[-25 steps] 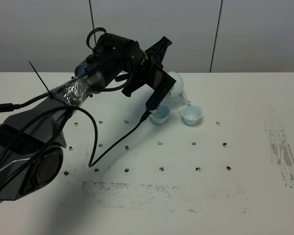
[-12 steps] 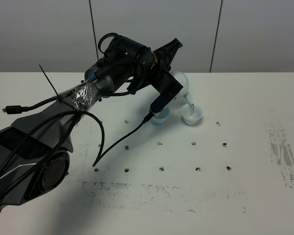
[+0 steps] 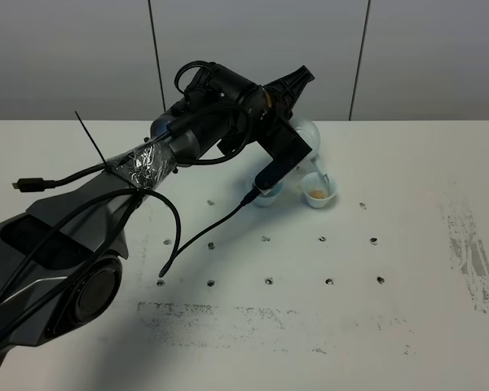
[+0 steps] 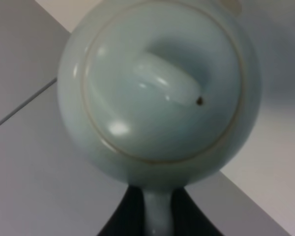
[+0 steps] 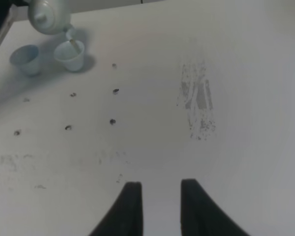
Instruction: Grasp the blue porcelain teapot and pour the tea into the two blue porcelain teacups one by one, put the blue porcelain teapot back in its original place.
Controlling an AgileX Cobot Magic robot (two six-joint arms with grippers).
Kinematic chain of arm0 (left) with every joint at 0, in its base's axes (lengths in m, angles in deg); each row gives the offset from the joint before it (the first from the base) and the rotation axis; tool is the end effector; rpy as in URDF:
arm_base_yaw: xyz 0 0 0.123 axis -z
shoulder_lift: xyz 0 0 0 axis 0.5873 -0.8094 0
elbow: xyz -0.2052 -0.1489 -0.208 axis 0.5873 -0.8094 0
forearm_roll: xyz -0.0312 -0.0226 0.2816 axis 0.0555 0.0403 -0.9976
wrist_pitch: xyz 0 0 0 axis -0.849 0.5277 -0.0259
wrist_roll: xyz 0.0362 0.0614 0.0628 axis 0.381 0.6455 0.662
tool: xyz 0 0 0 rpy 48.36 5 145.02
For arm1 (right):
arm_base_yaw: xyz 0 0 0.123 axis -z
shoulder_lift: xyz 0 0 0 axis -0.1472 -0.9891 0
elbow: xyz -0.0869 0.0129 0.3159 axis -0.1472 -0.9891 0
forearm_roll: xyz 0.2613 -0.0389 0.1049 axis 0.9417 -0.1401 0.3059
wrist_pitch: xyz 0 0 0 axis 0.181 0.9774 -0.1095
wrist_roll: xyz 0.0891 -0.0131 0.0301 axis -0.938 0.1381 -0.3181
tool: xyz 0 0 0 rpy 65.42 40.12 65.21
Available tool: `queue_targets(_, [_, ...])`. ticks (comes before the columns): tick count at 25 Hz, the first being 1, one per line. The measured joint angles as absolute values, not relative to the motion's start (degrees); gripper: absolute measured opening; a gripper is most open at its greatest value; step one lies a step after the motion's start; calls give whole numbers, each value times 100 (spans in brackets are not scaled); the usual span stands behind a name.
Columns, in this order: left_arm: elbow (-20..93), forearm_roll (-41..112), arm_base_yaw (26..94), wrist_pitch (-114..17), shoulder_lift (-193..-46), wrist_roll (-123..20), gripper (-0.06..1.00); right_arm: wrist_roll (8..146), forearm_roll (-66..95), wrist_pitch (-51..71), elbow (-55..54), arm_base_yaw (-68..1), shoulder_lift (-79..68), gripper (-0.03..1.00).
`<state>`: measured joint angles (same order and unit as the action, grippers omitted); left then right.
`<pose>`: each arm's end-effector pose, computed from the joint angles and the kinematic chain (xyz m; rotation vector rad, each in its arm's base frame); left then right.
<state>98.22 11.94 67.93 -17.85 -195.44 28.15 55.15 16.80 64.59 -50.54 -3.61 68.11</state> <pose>0.5643 -0.3408 0.2016 2.3206 0.5987 0.9268 -0.0217 0.0170 0.2948 0.0459 2.0573 0.1466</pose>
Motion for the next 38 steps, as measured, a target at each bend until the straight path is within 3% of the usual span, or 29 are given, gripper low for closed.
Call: queue_targets(38, [9822,232,7009,-2000,-19544,2642,13,5515,1680,6457,-5054,-361,6811,21])
